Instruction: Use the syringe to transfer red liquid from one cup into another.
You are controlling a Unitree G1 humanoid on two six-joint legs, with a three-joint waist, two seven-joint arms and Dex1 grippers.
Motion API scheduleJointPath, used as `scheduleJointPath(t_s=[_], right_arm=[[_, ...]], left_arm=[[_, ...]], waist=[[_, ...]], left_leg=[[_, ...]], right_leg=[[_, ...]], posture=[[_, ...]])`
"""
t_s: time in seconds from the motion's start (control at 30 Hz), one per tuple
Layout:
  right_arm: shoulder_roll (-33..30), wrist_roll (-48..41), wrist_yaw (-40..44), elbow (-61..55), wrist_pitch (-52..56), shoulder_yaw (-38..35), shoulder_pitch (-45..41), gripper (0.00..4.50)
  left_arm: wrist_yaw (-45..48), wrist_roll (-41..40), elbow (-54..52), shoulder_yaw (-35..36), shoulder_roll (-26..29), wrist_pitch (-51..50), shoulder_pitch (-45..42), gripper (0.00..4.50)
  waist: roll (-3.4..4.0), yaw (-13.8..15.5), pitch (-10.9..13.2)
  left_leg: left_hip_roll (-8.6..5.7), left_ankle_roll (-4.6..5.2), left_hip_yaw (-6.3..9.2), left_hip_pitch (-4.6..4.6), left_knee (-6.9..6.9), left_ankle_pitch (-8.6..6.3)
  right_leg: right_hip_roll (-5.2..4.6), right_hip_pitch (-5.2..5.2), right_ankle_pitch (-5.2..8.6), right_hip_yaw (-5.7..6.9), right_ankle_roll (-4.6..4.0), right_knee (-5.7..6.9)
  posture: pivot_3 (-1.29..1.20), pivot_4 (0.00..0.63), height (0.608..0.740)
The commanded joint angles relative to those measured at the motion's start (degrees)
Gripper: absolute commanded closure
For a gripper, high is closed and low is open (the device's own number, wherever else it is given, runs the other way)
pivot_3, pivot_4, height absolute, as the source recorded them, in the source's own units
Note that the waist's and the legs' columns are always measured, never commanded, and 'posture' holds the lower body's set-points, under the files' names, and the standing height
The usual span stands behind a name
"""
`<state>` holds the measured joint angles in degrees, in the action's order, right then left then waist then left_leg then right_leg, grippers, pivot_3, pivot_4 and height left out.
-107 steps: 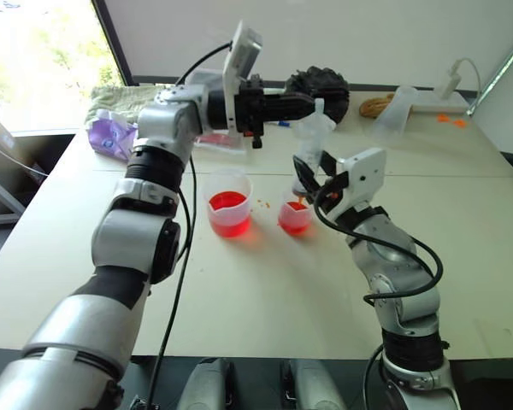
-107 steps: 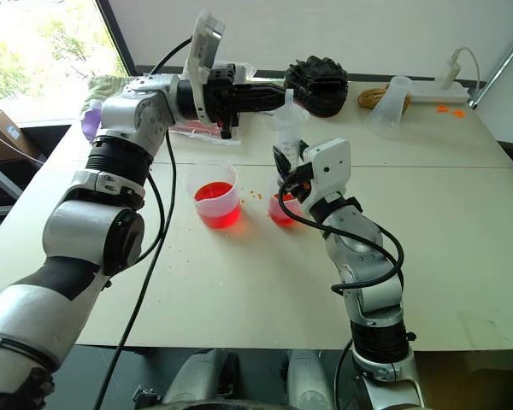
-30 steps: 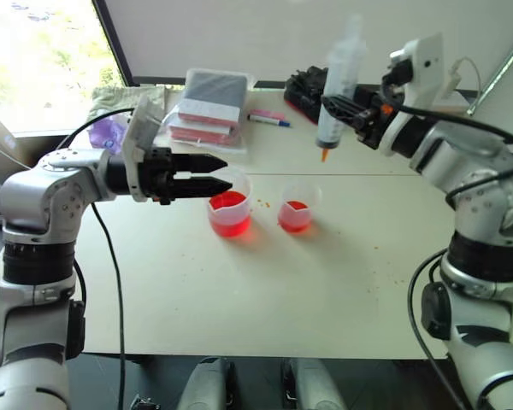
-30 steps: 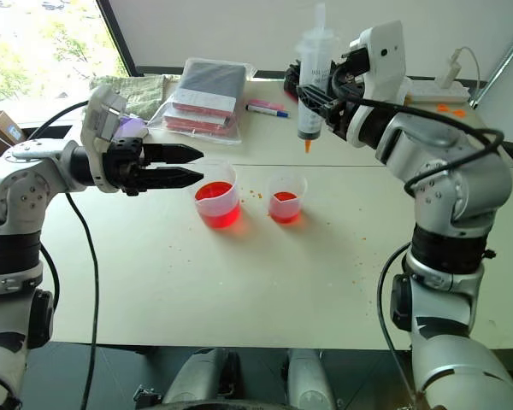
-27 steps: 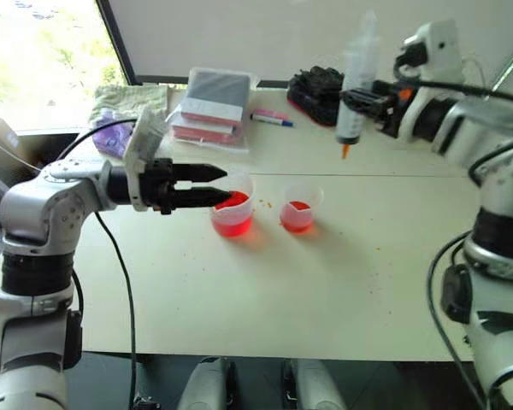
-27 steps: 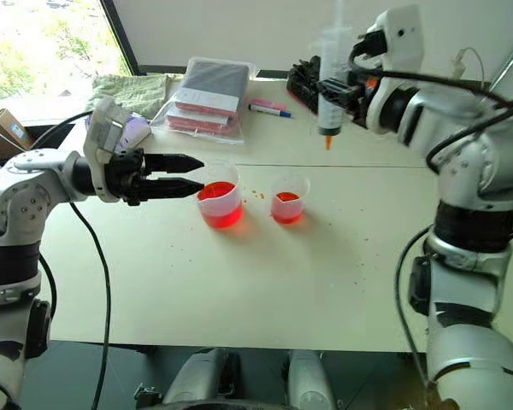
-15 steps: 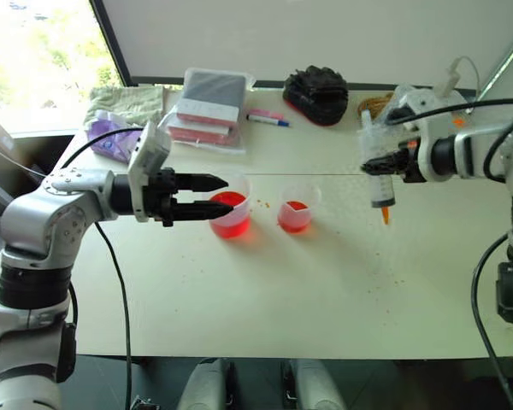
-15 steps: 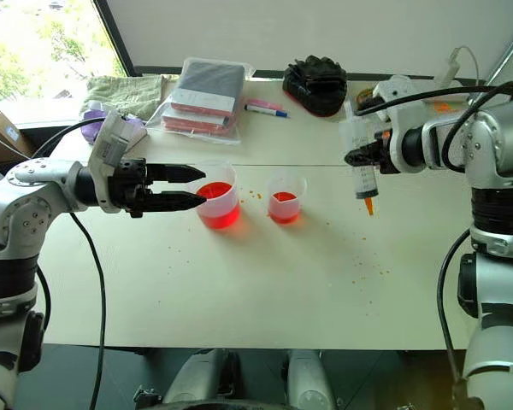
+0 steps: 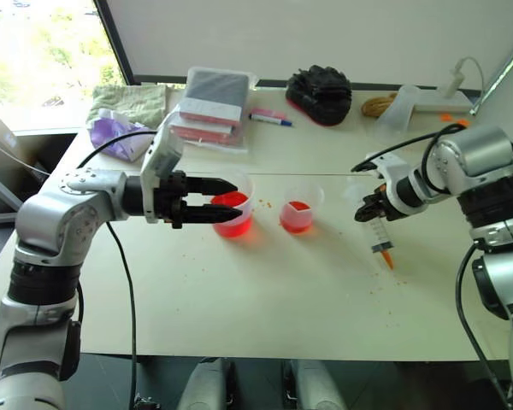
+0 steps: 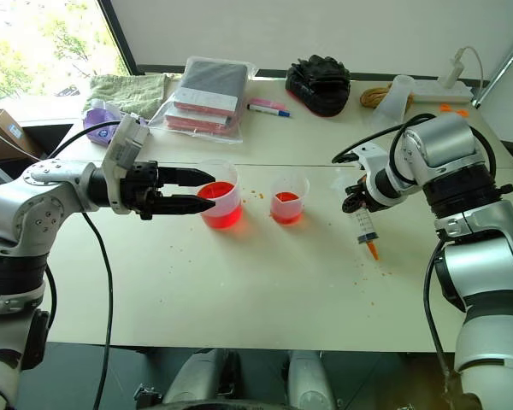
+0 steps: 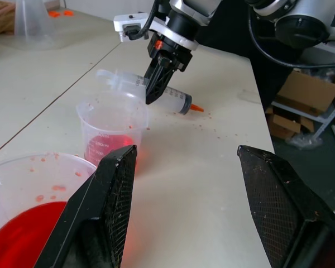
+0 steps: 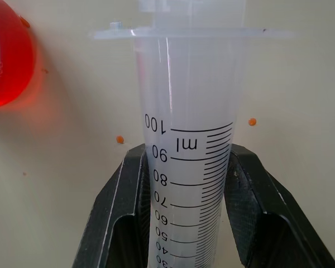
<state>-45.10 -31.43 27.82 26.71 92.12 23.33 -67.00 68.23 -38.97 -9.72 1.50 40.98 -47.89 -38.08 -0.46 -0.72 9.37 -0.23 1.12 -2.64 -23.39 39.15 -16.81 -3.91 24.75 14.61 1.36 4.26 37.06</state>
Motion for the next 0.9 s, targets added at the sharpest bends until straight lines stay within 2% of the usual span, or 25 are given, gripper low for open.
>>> scheduleJointPath(t_s=[0.03,0.1,0.27,0.3,0.33,0.43,0.63,0.83,0.9], right_arm=[[4.2,4.3,-1.7,5.7,-0.2,-4.2,-2.5,3.22],[6.0,7.1,-2.8,9.8,-2.8,-4.7,-2.7,3.22],[8.1,11.6,-2.2,15.2,-6.4,-5.0,-3.7,0.93],[8.3,12.1,-1.8,15.7,-6.6,-5.1,-3.9,0.30],[8.3,12.5,-1.5,15.7,-6.6,-5.1,-4.0,0.14],[7.8,13.7,-0.7,14.8,-6.4,-5.0,-3.7,0.14],[2.0,13.1,3.4,0.2,-6.6,-5.3,-0.6,0.14],[-8.0,7.0,9.3,-22.8,-4.3,-12.2,5.5,0.14],[-10.0,3.4,11.7,-30.9,-4.2,-17.0,8.6,0.14]], left_arm=[[-0.9,-0.2,-1.4,0.6,0.5,1.2,-0.2,1.54],[-1.8,-0.6,-2.0,1.1,0.5,0.8,0.3,1.54],[-3.4,-2.1,-3.4,2.0,0.8,-0.2,1.0,1.51],[-3.5,-2.3,-3.5,2.1,0.8,-0.4,1.1,1.51],[-3.5,-2.6,-3.6,2.2,0.9,-0.5,1.1,1.51],[-3.5,-3.3,-3.8,2.2,1.4,-0.7,1.4,1.51],[-4.3,-4.1,-4.5,2.4,2.4,-0.6,2.4,1.51],[-5.4,-4.6,-5.1,4.4,4.9,-0.7,3.9,1.51],[-5.5,-4.6,-5.1,4.9,5.7,-0.4,4.3,1.51]], waist=[[0.00,-0.3,0.0],[0.00,-0.2,0.0],[0.00,0.0,0.0],[0.00,0.0,0.0],[0.00,-0.1,0.0],[0.00,-0.1,0.0],[0.02,0.0,0.0],[0.02,0.1,0.0],[0.02,0.1,0.0]], left_leg=[[0.01,0.00,0.00,0.02,0.00,0.00],[0.03,-0.01,0.00,0.02,-0.02,0.00],[0.01,-0.01,-0.01,0.01,-0.01,0.01],[0.01,-0.01,0.00,0.00,-0.01,0.01],[0.01,-0.01,0.00,0.01,-0.01,0.01],[0.01,-0.02,0.00,0.01,-0.01,0.01],[0.01,-0.02,0.01,0.01,-0.02,0.01],[0.02,-0.01,0.03,-0.01,-0.03,0.00],[0.02,-0.01,0.05,-0.02,-0.06,-0.01]], right_leg=[[0.01,0.00,0.00,0.00,0.00,0.01],[0.03,0.02,0.00,0.00,0.00,0.06],[0.01,0.01,0.00,-0.01,0.00,0.05],[0.01,0.02,0.00,0.00,0.00,0.05],[0.01,0.02,0.00,0.00,0.00,0.06],[0.01,0.02,0.00,0.00,0.00,0.05],[0.01,0.04,0.00,0.00,0.00,0.05],[0.00,0.05,0.00,0.00,0.00,0.02],[0.00,0.05,0.00,0.00,0.00,-0.01]], posture=[[0.00,0.150,0.740],[0.00,0.150,0.740],[0.00,0.150,0.740],[0.00,0.150,0.740],[0.00,0.150,0.740],[0.00,0.150,0.740],[0.00,0.150,0.740],[0.00,0.150,0.740],[0.00,0.150,0.740]])
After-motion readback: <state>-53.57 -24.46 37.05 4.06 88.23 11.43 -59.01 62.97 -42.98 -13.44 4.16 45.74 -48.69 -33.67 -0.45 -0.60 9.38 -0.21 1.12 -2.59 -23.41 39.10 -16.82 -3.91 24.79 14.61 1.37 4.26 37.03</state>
